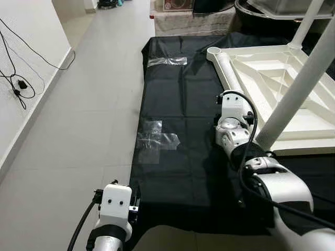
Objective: Building children table
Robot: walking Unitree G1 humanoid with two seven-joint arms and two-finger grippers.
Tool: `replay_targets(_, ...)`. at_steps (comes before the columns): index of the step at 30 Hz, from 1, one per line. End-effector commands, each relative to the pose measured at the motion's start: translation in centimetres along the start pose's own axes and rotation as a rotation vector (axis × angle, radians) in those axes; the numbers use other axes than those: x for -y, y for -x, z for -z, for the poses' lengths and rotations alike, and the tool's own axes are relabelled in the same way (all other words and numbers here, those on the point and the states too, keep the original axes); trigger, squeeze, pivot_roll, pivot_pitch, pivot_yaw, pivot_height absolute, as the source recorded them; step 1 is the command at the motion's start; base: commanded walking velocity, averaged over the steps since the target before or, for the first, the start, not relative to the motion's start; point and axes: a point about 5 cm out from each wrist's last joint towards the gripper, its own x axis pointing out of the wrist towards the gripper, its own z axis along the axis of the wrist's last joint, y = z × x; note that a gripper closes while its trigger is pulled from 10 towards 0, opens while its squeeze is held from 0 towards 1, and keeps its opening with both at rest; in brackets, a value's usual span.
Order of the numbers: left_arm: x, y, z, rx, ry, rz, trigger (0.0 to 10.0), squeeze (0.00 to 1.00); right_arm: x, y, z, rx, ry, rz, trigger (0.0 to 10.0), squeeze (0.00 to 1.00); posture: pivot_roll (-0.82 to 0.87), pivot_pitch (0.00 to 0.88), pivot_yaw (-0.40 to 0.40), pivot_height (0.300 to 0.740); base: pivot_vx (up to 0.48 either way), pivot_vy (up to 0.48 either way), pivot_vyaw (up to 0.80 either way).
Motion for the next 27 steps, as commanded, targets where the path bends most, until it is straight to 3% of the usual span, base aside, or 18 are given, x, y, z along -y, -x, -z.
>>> replay_targets(1, 2.73, 1.24, -1.17, 0.015, 0.099, 0.077, 10.0, 0.00, -0.14, 0.07, -0.34, -0.044, -0.028, -0.035, 10.0, 0.00, -0.02, 0.179, -0.020, 0.740, 0.000, 0.000, 0.00)
replay_targets(10, 2.81, 0.93, -1.01, 0.010, 0.096, 0.081, 10.0, 0.00, -0.39, 0.22, -0.92, -0.100, -0.022, -0.118, 10.0, 0.00, -0.03, 0.163, -0.021, 0.740, 0.000, 0.000, 0.00)
replay_targets(20, 2.85, 0.73, -1.03, 0.009, 0.101, 0.077, 10.0, 0.00, 0.05, 0.00, -0.90, -0.080, 0.018, -0.108, 10.0, 0.00, -0.03, 0.166, -0.023, 0.740, 0.000, 0.000, 0.00)
replay_targets(27, 2.89, 0.69, -1.15, 0.010, 0.107, 0.074, 10.0, 0.00, 0.20, 0.02, -0.80, -0.129, -0.013, -0.112, 10.0, 0.00, -0.03, 0.178, -0.022, 0.740, 0.000, 0.000, 0.00)
